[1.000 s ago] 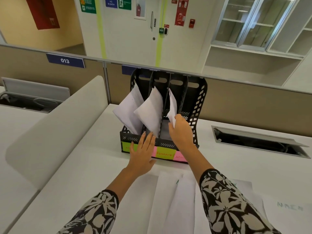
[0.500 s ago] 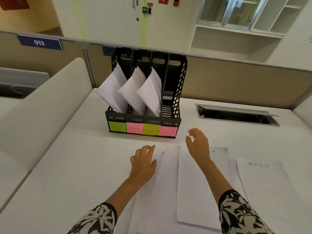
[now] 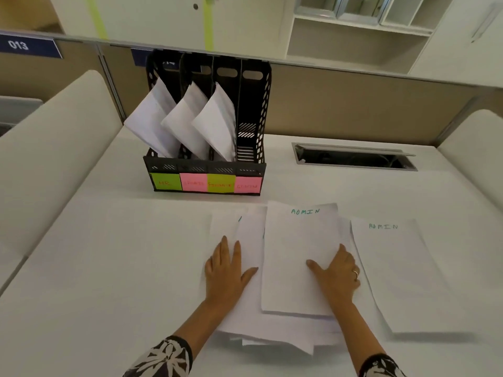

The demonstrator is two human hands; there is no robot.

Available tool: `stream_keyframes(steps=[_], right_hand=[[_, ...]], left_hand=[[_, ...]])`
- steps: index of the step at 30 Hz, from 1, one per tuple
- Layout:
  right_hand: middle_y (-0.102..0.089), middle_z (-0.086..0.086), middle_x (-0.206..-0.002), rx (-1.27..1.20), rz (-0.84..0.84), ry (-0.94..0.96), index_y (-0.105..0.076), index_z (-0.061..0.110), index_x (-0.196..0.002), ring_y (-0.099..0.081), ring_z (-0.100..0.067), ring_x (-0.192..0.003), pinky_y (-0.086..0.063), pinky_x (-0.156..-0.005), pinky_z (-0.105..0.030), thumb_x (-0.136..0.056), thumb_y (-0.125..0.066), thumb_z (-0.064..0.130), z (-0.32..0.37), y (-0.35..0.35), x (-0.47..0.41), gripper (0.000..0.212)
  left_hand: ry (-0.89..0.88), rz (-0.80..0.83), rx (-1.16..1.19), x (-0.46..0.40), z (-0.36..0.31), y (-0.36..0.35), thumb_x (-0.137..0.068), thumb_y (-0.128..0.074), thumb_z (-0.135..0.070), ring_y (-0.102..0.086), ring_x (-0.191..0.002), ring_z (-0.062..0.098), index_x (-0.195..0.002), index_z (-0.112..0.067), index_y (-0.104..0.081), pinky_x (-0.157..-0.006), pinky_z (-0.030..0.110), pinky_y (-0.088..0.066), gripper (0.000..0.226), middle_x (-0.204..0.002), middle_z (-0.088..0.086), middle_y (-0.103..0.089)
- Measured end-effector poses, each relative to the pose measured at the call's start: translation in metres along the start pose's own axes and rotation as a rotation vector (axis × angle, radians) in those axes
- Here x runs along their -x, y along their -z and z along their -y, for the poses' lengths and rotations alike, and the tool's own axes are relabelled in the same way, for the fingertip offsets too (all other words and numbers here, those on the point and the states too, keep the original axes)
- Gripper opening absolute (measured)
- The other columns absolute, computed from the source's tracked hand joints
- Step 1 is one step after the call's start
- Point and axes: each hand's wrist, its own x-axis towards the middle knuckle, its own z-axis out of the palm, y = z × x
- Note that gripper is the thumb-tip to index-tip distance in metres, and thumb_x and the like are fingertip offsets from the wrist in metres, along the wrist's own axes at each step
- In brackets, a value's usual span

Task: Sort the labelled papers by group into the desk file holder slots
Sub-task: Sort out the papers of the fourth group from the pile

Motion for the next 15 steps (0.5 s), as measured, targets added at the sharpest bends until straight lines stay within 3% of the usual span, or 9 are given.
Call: stream_keyframes(steps=[4, 7, 10, 13, 15], right_hand=[[-0.060, -0.017, -0.104, -0.396, -0.104, -0.018, -0.043, 0.008, -0.128, -0.058, -0.040, -0.103, -0.047, -0.081, -0.039, -0.077, -0.075, 0.015, -0.018, 0.018, -0.011, 0.061], [-0.060, -0.005, -0.074, -0.467, -0.180, -0.034, -0.058, 0.005, -0.101, -0.063, -0.034, -0.081, -0.037, -0.061, -0.026, -0.079, -0.073, 0.010, -0.033, 0.032, -0.018, 0.027], [-0.067, -0.010, -0.077, -0.407, -0.198, -0.011, -0.066, 0.004, -0.088, -0.062, -0.031, -0.078, -0.038, -0.066, -0.025, -0.080, -0.071, 0.011, -0.045, 0.038, -0.024, 0.012], [-0.071, -0.017, -0.091, -0.358, -0.178, -0.010, -0.065, 0.002, -0.107, -0.064, -0.034, -0.087, -0.044, -0.079, -0.033, -0.083, -0.068, 0.010, -0.055, 0.040, -0.028, 0.026], [-0.070, -0.018, -0.100, -0.347, -0.143, 0.009, -0.063, 0.001, -0.113, -0.062, -0.036, -0.096, -0.045, -0.087, -0.038, -0.087, -0.062, 0.009, -0.059, 0.040, -0.031, 0.027]], left_hand=[[0.085, -0.061, 0.126, -0.001, -0.005, 0.009, -0.082, -0.048, -0.066, -0.040, -0.121, 0.026, -0.146, -0.024, -0.028, -0.090, 0.038, -0.036, 0.079, -0.143, 0.007, -0.039], [0.123, -0.087, 0.292, -0.002, -0.005, 0.016, -0.085, -0.056, -0.052, -0.051, -0.109, 0.026, -0.143, -0.019, -0.032, -0.086, 0.035, -0.039, 0.071, -0.128, 0.008, -0.053], [0.130, -0.109, 0.532, 0.001, 0.000, 0.021, -0.088, -0.063, -0.028, -0.057, -0.112, 0.032, -0.140, -0.012, -0.037, -0.095, 0.040, -0.045, 0.060, -0.126, 0.016, -0.059], [0.135, -0.143, 0.537, 0.003, 0.010, 0.027, -0.091, -0.060, -0.024, -0.056, -0.115, 0.033, -0.132, -0.004, -0.047, -0.096, 0.039, -0.047, 0.048, -0.125, 0.017, -0.060], [0.143, -0.178, 0.445, 0.003, 0.023, 0.033, -0.091, -0.060, -0.022, -0.059, -0.104, 0.037, -0.120, 0.001, -0.058, -0.086, 0.041, -0.049, 0.037, -0.113, 0.019, -0.064]])
